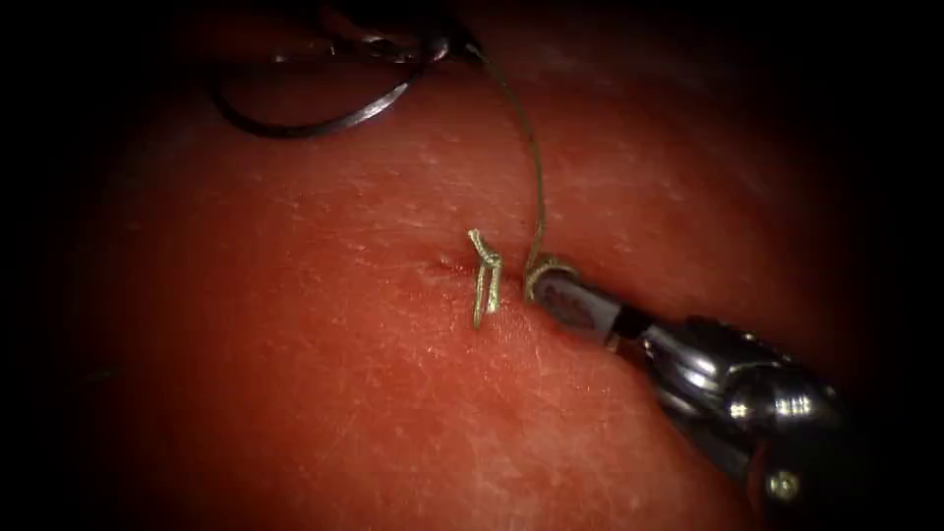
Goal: Wound Closure
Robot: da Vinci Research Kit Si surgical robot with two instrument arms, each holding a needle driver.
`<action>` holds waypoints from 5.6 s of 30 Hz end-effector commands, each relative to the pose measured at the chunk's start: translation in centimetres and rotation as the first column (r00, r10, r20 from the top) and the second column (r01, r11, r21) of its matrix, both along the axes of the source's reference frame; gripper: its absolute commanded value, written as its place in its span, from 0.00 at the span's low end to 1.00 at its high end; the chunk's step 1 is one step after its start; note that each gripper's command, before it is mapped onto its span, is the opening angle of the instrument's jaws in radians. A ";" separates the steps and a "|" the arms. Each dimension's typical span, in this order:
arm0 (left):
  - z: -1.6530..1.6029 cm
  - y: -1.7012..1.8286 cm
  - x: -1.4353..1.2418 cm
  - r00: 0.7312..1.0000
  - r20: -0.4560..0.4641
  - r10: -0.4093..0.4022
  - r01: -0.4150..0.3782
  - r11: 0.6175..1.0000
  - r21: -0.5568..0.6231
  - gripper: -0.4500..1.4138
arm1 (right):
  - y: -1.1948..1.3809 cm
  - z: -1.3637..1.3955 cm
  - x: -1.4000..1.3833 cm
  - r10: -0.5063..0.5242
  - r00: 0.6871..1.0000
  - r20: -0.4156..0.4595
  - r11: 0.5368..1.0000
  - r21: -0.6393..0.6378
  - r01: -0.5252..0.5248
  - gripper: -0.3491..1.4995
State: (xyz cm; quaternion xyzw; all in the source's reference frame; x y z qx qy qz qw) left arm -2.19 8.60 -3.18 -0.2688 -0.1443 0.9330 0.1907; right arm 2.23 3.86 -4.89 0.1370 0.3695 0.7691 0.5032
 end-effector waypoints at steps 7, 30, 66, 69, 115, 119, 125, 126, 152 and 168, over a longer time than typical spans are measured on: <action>0.21 0.30 -0.08 1.000 -0.004 -0.008 0.008 1.000 -0.002 0.05 | -0.14 -0.01 0.06 -0.004 1.000 0.001 1.000 0.003 0.004 0.00; 0.56 1.11 -0.22 0.996 -0.007 -0.088 0.088 0.995 -0.042 0.05 | -0.53 -0.11 -0.16 -0.027 0.999 0.020 1.000 0.004 0.027 0.00; 0.31 1.00 -0.13 0.990 0.044 -0.131 0.133 0.990 -0.049 0.05 | -0.43 -0.15 -0.35 -0.364 0.920 0.145 0.839 -0.377 0.392 0.83; -0.04 0.91 -0.09 0.989 0.079 -0.128 0.131 0.991 -0.036 0.05 | -0.25 -0.21 -0.42 -0.409 0.889 0.208 0.787 -0.412 0.459 0.86; -1.67 0.77 0.05 0.983 0.125 -0.132 0.139 0.989 -0.052 0.05 | 0.75 0.47 0.43 -0.393 0.906 0.157 0.763 -0.495 0.416 0.90; -1.72 0.79 0.05 0.983 0.134 -0.129 0.138 0.989 -0.057 0.05 | 0.72 0.53 0.47 -0.398 0.904 0.155 0.757 -0.502 0.419 0.90; -1.75 0.76 0.01 0.983 0.132 -0.128 0.137 0.989 -0.060 0.05 | 0.71 0.54 0.54 -0.392 0.906 0.159 0.759 -0.501 0.416 0.87; -1.76 0.75 0.01 0.982 0.134 -0.130 0.139 0.988 -0.061 0.05 | 0.71 0.55 0.55 -0.391 0.906 0.160 0.759 -0.502 0.416 0.87; -1.90 0.71 0.12 0.983 0.136 -0.124 0.134 0.988 -0.072 0.05 | 0.68 0.46 0.40 -0.403 0.897 0.182 0.694 -0.578 0.429 0.61; -0.77 0.34 -0.63 0.985 0.078 -0.156 0.158 0.987 -0.014 0.05 | 0.33 0.15 -0.32 -0.324 0.914 0.243 0.729 -0.552 0.405 0.89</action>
